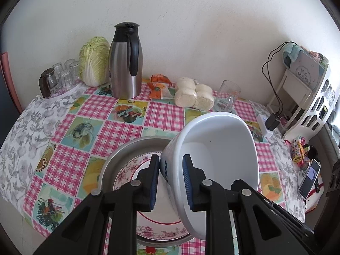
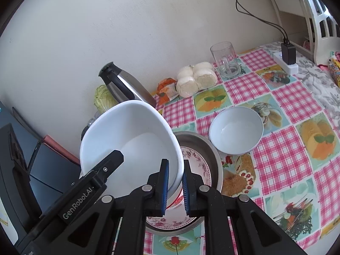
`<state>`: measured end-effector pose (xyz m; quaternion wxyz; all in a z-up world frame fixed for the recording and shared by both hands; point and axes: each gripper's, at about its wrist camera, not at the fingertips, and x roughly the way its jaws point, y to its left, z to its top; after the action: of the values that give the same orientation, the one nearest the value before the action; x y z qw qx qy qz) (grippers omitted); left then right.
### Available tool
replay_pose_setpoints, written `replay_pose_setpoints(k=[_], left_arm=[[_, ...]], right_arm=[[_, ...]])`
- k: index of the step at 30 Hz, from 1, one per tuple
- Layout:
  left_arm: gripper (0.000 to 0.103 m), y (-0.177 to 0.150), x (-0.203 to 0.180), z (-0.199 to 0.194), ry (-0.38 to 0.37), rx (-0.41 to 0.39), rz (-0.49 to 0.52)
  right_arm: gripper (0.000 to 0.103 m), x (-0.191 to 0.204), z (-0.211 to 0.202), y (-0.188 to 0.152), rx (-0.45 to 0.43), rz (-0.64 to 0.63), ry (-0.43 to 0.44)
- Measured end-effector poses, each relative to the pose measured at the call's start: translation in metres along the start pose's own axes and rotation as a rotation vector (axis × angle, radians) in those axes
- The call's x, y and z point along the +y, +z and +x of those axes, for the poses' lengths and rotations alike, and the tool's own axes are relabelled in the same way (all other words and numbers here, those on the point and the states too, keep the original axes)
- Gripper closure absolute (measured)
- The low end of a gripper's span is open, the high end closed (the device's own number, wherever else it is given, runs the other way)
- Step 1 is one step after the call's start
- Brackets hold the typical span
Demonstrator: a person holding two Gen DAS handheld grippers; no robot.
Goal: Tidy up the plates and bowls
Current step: 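Lower the white square bowl toward the stacked dishes in the steel tray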
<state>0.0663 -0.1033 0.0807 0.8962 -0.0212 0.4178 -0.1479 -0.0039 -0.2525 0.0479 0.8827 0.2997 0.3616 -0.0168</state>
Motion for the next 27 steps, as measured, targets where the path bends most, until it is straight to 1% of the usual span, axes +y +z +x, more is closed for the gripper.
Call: replay_pose_setpoints(k=[4, 11, 16, 19, 27], left_arm=[[0.08, -0.002, 0.01, 0.007, 0.005, 0.039, -0.017], [0.08, -0.007, 0.02, 0.02, 0.021, 0.095, -0.031], [0.074, -0.01, 0.024, 0.028, 0.017, 0.134, -0.041], [0.074, -0.011, 0.023, 0.032, 0.023, 0.148, -0.036], [0.074, -0.011, 0.023, 0.037, 0.012, 0.164, -0.039]], right_arm=[[0.088, 0.003, 0.008, -0.004, 0.027, -0.006, 0.004], [0.088, 0.012, 0.021, -0.011, 0.075, -0.031, -0.031], [0.088, 0.013, 0.027, -0.013, 0.101, -0.039, -0.044], [0.088, 0.012, 0.03, -0.014, 0.118, -0.034, -0.051], [0.088, 0.008, 0.033, -0.013, 0.127, -0.021, -0.057]])
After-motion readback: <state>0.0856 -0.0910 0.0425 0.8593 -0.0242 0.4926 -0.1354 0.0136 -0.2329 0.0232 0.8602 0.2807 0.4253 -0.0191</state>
